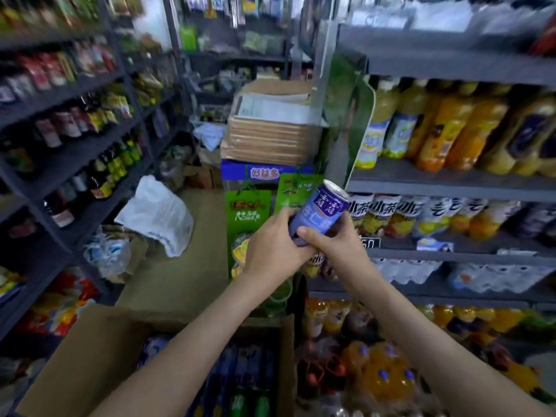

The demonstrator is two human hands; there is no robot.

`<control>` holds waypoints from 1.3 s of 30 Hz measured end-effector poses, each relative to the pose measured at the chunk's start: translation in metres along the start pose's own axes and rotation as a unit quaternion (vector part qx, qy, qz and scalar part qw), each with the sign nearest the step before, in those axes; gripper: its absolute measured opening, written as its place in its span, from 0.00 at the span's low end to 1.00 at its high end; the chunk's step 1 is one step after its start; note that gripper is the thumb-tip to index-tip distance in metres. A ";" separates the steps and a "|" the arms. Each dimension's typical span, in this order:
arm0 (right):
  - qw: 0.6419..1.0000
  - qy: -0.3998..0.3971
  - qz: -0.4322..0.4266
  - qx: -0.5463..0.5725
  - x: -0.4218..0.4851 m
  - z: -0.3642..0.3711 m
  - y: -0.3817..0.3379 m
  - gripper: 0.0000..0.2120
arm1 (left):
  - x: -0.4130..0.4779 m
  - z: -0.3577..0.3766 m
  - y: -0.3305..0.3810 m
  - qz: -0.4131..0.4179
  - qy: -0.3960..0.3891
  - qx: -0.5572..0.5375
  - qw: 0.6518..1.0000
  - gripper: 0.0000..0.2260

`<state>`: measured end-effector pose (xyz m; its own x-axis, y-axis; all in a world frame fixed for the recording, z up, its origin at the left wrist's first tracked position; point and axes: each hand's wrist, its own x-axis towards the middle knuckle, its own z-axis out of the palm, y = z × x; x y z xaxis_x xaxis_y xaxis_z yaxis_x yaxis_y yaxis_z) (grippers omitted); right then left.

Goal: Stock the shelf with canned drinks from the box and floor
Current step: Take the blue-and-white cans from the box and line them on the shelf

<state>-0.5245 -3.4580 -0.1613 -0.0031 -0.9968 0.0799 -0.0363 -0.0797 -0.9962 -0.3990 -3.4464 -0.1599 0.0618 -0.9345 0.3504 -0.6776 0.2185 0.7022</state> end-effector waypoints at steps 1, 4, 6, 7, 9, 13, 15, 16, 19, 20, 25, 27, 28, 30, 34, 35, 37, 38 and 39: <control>1.000 0.000 -0.009 0.015 0.004 -0.006 -0.010 0.32 | 0.007 -0.001 0.011 0.008 0.012 0.003 1.000 0.22; 0.997 -0.015 -0.049 0.056 0.010 -0.023 -0.040 0.25 | 0.026 -0.007 0.035 0.059 0.026 -0.006 0.998 0.24; 0.994 -0.024 -0.076 0.072 0.015 -0.033 -0.054 0.24 | 0.039 -0.015 0.045 0.107 0.014 -0.023 0.994 0.24; 0.993 -0.021 -0.092 0.072 0.018 -0.038 -0.061 0.24 | 0.047 -0.020 0.051 0.129 -0.001 -0.030 0.991 0.25; 0.991 -0.007 -0.116 0.071 0.025 -0.047 -0.075 0.22 | 0.063 -0.028 0.060 0.162 -0.046 -0.033 0.985 0.25; 0.985 0.020 -0.155 0.067 0.036 -0.069 -0.100 0.17 | 0.091 -0.030 0.086 0.218 -0.085 -0.039 0.971 0.25; 0.983 0.028 -0.168 0.063 0.040 -0.081 -0.110 0.17 | 0.098 -0.026 0.103 0.237 -0.073 -0.047 0.968 0.24; 0.982 0.029 -0.174 0.061 0.042 -0.087 -0.115 0.17 | 0.102 -0.024 0.111 0.245 -0.059 -0.048 0.966 0.23; 0.982 0.027 -0.186 0.034 0.048 -0.105 -0.132 0.19 | 0.108 -0.013 0.137 0.261 -0.013 -0.059 0.964 0.22; 0.982 0.021 -0.186 0.020 0.051 -0.111 -0.137 0.20 | 0.111 -0.009 0.145 0.264 -0.003 -0.058 0.963 0.22; 0.984 0.018 -0.176 0.006 0.066 -0.155 -0.157 0.20 | 0.123 0.018 0.186 0.274 0.034 -0.036 0.960 0.21; 0.983 0.026 -0.179 0.003 0.076 -0.180 -0.161 0.21 | 0.132 0.032 0.205 0.276 0.029 -0.032 0.960 0.22; 0.984 0.029 -0.178 0.004 0.082 -0.194 -0.163 0.22 | 0.138 0.040 0.214 0.279 0.023 -0.030 0.960 0.23; 0.983 0.031 -0.183 -0.003 0.093 -0.224 -0.169 0.24 | 0.152 0.054 0.234 0.281 0.006 -0.012 0.959 0.25; 0.979 0.001 -0.200 -0.031 0.113 -0.277 -0.177 0.22 | 0.175 0.078 0.266 0.259 -0.018 0.042 0.965 0.27; 0.979 -0.003 -0.201 -0.037 0.117 -0.287 -0.178 0.21 | 0.178 0.085 0.271 0.253 -0.026 0.039 0.966 0.26; 0.978 -0.010 -0.203 -0.046 0.125 -0.303 -0.177 0.20 | 0.181 0.098 0.281 0.244 -0.048 0.015 0.968 0.24; 0.978 -0.013 -0.203 -0.050 0.129 -0.308 -0.176 0.19 | 0.181 0.104 0.285 0.239 -0.062 0.000 0.969 0.23; 0.978 -0.018 -0.201 -0.050 0.132 -0.313 -0.174 0.20 | 0.181 0.109 0.289 0.230 -0.074 -0.012 0.970 0.23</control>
<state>-0.8312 -3.5736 0.0341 0.0659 -0.8848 0.4612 -0.1250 -0.4659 -0.8760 -0.6633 -3.5833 0.0387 -0.3513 -0.7658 0.5386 -0.5908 0.6276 0.5071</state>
